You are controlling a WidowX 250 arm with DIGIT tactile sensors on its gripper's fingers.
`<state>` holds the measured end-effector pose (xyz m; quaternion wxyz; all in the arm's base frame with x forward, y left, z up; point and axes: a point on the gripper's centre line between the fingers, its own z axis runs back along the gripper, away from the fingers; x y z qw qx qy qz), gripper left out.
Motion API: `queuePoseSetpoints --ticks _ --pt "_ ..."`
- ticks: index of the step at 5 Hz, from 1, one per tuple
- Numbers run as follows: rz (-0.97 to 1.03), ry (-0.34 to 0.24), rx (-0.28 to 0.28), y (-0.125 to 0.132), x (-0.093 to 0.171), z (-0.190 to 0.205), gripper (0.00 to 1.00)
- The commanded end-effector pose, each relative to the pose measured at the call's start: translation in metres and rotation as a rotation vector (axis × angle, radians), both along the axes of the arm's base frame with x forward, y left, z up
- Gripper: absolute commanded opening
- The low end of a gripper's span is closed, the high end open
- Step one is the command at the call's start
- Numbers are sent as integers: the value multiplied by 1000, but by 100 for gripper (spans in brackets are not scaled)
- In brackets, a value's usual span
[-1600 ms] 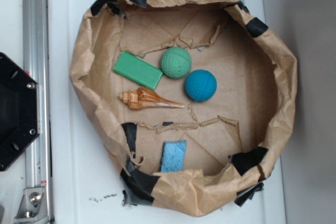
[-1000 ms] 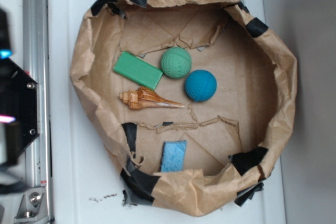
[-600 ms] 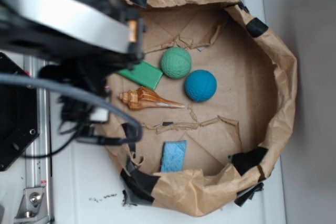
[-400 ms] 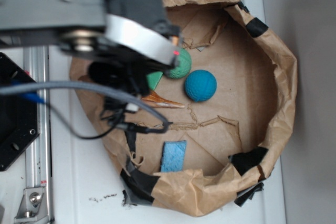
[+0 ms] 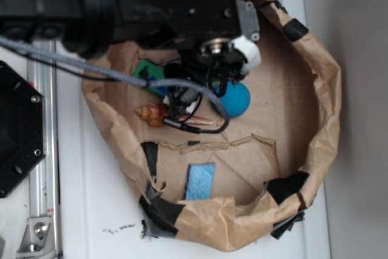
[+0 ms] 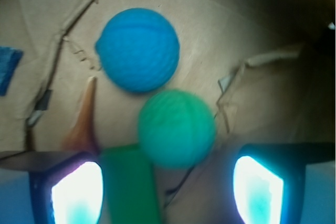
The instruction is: Grab the green block.
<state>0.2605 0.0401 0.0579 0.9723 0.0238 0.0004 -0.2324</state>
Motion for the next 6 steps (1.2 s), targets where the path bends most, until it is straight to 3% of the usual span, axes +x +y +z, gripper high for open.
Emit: queuePoseSetpoints --ticks 1,2,4,6 --pt "-142 -51 13 -6 -24 -9 100" --pt "-132 -69 -2 -3 -34 -9 100" --pt "-148 -22 43 -5 -33 -33 100" --pt "-166 16 15 -17 -42 -46 100"
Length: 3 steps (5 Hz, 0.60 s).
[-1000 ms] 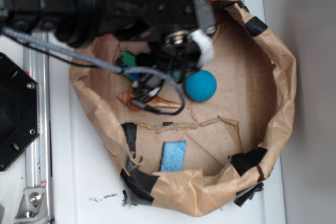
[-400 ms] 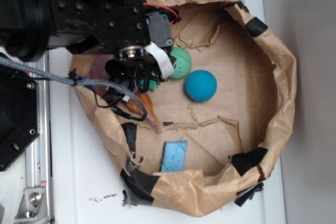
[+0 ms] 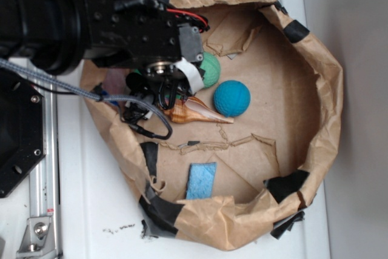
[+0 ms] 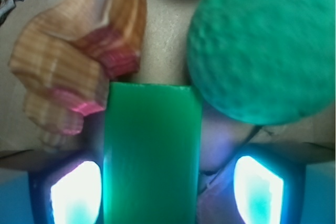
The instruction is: Grab the green block.
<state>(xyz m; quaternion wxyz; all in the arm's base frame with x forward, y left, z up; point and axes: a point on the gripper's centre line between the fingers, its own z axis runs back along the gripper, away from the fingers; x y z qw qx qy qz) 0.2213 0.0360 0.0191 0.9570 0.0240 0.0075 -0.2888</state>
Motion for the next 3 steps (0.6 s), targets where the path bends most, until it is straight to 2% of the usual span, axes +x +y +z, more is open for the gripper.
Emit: queuePoseSetpoints --ticks 1,2,3 --pt "-29 -8 -34 -11 2 -23 100" --pt "14 -6 -35 -8 2 -25 0" --pt "23 -21 -42 -6 1 -19 0"
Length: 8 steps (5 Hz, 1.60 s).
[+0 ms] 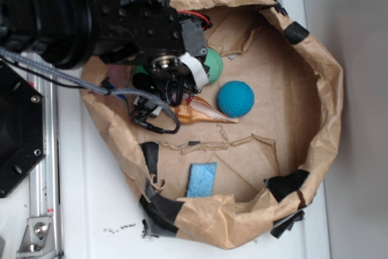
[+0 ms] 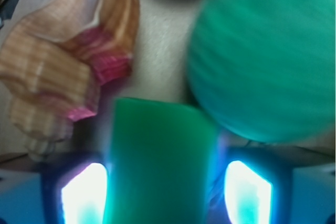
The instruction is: Grab the green block.
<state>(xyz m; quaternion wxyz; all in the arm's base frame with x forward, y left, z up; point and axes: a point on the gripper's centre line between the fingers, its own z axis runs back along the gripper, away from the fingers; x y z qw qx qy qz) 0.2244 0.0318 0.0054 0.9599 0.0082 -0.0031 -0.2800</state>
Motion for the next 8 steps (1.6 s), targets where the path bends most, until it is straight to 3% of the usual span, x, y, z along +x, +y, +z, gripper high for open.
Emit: queuePoseSetpoints --ticks 1,3,4,5,6,7,8 --pt "37 -4 -6 3 -1 2 0" --pt "101 -35 16 6 1 26 0" --pt "291 -95 -27 6 11 69 0" --pt "506 -189 -116 -11 39 121 0" --pt "589 -170 -182 -27 59 160 0" --pt "610 -128 -243 -40 63 153 0" --pt "636 -115 -250 -52 57 141 0"
